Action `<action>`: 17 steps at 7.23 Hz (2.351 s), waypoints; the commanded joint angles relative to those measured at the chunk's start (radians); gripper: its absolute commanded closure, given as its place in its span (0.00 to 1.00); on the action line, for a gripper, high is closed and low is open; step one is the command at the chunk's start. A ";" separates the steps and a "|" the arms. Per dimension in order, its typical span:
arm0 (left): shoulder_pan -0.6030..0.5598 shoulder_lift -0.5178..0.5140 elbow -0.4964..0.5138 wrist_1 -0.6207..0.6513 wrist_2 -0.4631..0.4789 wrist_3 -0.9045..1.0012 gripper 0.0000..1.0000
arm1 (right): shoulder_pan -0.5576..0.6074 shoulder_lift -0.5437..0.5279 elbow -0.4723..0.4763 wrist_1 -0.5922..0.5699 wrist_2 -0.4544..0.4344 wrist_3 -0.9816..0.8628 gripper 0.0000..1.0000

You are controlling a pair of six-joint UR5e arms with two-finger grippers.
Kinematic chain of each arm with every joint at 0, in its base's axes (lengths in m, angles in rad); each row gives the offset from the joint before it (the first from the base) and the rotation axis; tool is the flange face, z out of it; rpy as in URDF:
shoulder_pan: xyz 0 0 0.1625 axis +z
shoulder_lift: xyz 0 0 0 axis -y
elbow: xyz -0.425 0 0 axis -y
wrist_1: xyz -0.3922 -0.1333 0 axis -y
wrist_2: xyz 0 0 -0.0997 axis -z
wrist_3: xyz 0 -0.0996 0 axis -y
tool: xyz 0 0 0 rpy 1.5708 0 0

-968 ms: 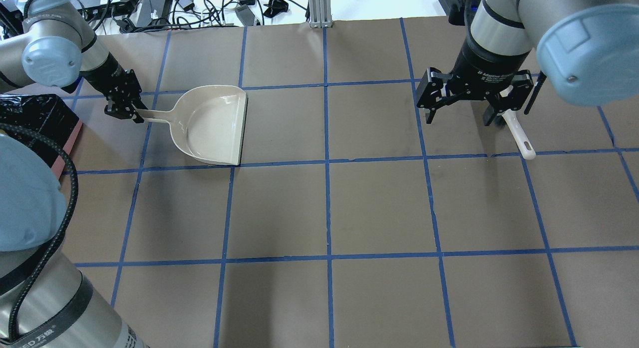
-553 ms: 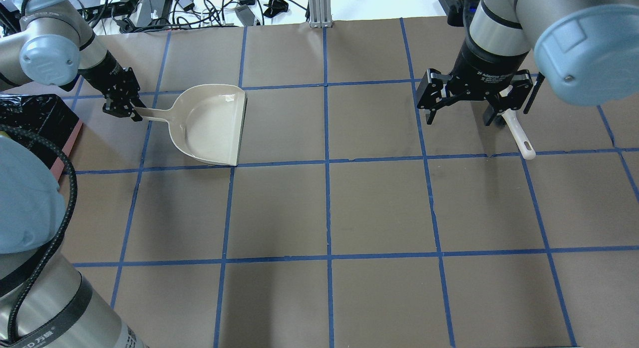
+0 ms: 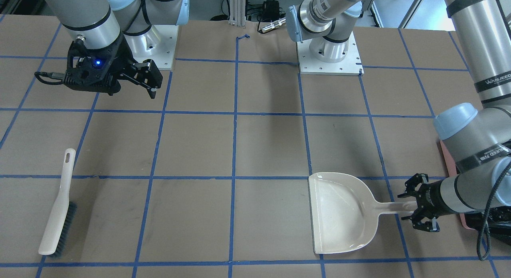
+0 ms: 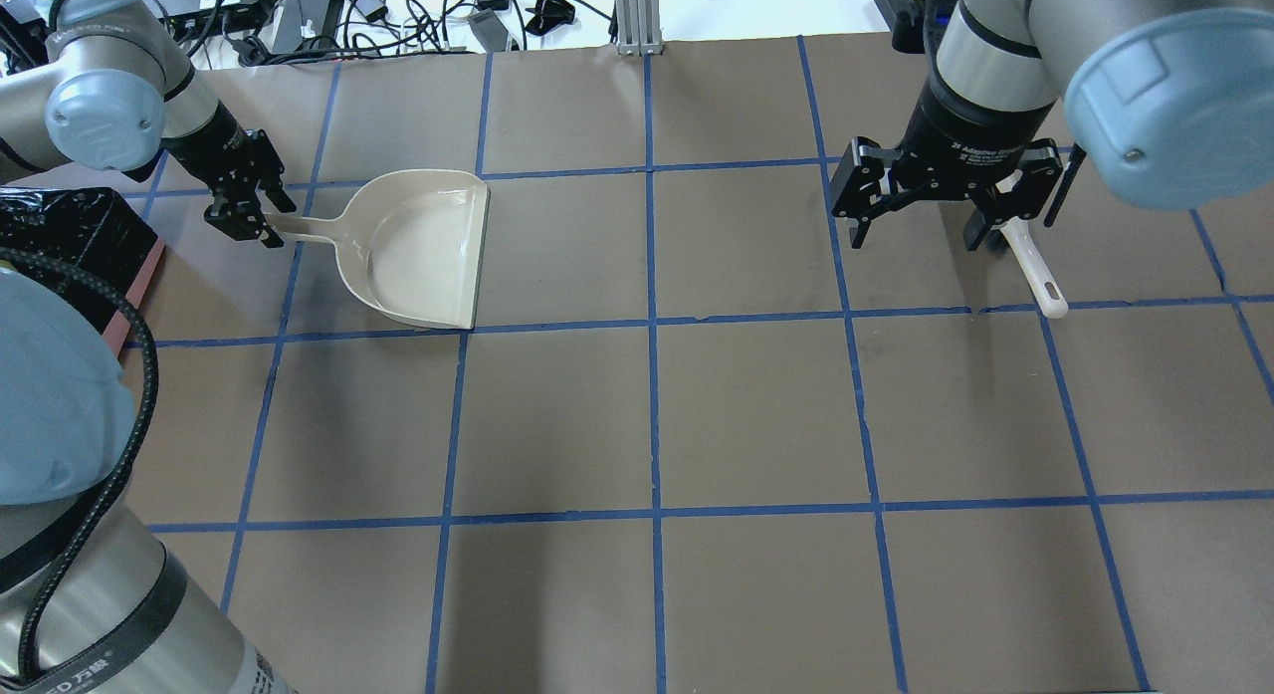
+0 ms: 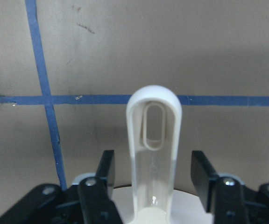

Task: Sweep and dump trash into bin

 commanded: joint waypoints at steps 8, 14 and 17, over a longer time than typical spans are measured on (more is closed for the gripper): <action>-0.054 0.105 0.078 0.135 0.203 0.460 0.00 | -0.002 0.000 0.000 -0.001 0.000 -0.002 0.00; -0.201 0.190 0.072 0.138 0.194 0.884 0.00 | -0.005 0.002 0.002 -0.001 0.000 -0.003 0.00; -0.244 0.201 0.059 0.146 0.194 0.974 0.00 | -0.005 0.002 0.003 0.000 0.000 -0.003 0.00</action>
